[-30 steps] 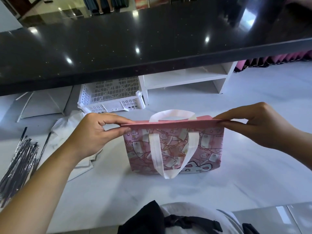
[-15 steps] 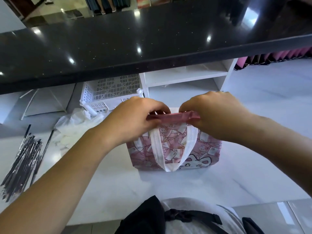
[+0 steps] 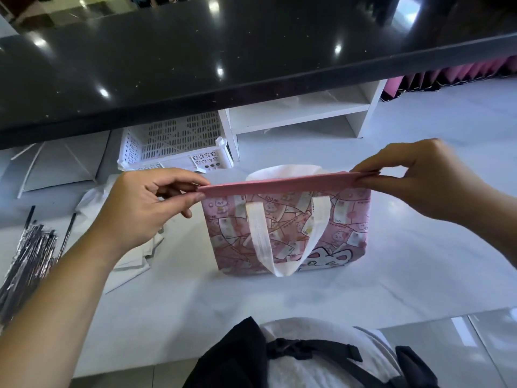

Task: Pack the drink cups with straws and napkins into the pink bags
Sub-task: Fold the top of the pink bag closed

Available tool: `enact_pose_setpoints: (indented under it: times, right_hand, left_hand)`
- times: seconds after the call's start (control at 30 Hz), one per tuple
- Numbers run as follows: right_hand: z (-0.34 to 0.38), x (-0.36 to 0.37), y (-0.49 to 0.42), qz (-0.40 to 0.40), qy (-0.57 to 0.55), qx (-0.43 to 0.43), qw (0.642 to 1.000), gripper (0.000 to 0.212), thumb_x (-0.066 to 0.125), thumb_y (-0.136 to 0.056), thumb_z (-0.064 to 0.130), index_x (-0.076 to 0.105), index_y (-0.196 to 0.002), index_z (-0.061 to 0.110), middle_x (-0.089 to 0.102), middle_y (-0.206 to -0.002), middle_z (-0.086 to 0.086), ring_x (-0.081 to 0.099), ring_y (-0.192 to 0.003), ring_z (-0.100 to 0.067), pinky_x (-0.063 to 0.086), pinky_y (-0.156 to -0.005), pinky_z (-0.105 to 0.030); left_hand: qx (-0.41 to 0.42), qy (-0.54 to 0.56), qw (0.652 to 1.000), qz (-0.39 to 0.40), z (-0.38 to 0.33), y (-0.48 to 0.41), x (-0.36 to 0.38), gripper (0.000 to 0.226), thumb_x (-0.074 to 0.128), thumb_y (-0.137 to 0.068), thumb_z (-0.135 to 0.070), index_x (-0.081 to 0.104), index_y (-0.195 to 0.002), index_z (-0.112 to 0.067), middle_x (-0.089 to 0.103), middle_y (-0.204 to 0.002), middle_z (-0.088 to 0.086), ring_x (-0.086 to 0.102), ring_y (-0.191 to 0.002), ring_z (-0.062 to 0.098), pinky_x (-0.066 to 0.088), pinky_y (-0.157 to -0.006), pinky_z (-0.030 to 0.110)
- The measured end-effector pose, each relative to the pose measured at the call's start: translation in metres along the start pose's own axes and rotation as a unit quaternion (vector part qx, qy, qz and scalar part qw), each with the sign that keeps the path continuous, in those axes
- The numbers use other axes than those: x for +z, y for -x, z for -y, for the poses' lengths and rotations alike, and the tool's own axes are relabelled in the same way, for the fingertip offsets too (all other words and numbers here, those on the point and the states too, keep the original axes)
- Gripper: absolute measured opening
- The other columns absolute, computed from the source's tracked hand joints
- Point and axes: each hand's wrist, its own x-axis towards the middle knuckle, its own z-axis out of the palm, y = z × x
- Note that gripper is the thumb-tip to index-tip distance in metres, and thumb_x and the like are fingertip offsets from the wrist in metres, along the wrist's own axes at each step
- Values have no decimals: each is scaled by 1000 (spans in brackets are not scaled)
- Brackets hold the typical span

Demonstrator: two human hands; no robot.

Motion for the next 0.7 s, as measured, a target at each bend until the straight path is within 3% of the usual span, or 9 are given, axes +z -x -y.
enact_pose_setpoints:
  times: [0.07,0.13,0.2,0.3,0.37,0.47,0.6,0.7]
  right_hand:
    - [-3,4,4,-30,-42,19,998,34,81,-79,17,68,-93,46,73,-89,21,66,-92,5,42,-83,-4]
    - [-7,11,14,-74,-122,53,988,36,83,-74,22,69,-102,41,75,-97,15,69,-98,-4,51,-95,-20]
    - [-10,23,31,-114,-222,99,963,45,85,-66,34,70,-108,33,75,-104,5,72,-99,-16,56,-94,-36]
    - [-21,49,65,-153,-352,197,902,70,91,-46,61,76,-101,20,76,-106,-5,72,-102,-26,54,-97,-51]
    - [-25,66,85,-153,-390,240,876,74,90,-42,66,79,-97,19,77,-104,-7,72,-103,-29,52,-98,-58]
    - [-23,84,100,-136,-403,258,867,73,88,-43,68,80,-96,18,77,-104,-8,71,-103,-29,52,-97,-59]
    - [-22,91,98,-135,-414,250,865,72,87,-43,68,79,-91,15,77,-105,-7,73,-99,-25,58,-93,-48]
    - [-23,91,96,-132,-418,233,868,50,86,-55,57,77,-83,17,69,-111,3,72,-93,-18,58,-92,-48]
  left_hand:
    - [-11,26,999,-22,5,4,4,38,77,-78,-5,77,-96,-38,74,-84,-9,68,-61,13,59,-69,24]
    - [-20,75,996,-53,9,14,12,39,75,-77,-6,72,-107,-30,74,-91,-10,67,-72,10,59,-76,24]
    - [-47,163,981,-93,15,29,25,40,72,-77,-8,68,-114,-24,73,-102,-7,67,-84,9,57,-77,21]
    - [-110,255,953,-121,37,57,50,34,78,-77,-27,72,-110,-21,74,-111,1,67,-100,17,56,-90,36]
    - [-153,280,940,-123,49,76,67,47,86,-69,-46,76,-106,-18,75,-111,8,67,-105,24,52,-100,49]
    - [-189,301,925,-135,50,89,84,54,90,-57,-56,80,-96,-20,77,-104,7,70,-100,22,53,-100,46]
    - [-201,340,908,-138,48,88,86,55,93,-48,-57,82,-88,-21,78,-99,3,73,-94,15,58,-87,32]
    - [-204,363,900,-127,49,88,81,57,97,-43,-51,82,-85,-16,77,-109,4,73,-98,17,59,-78,28]
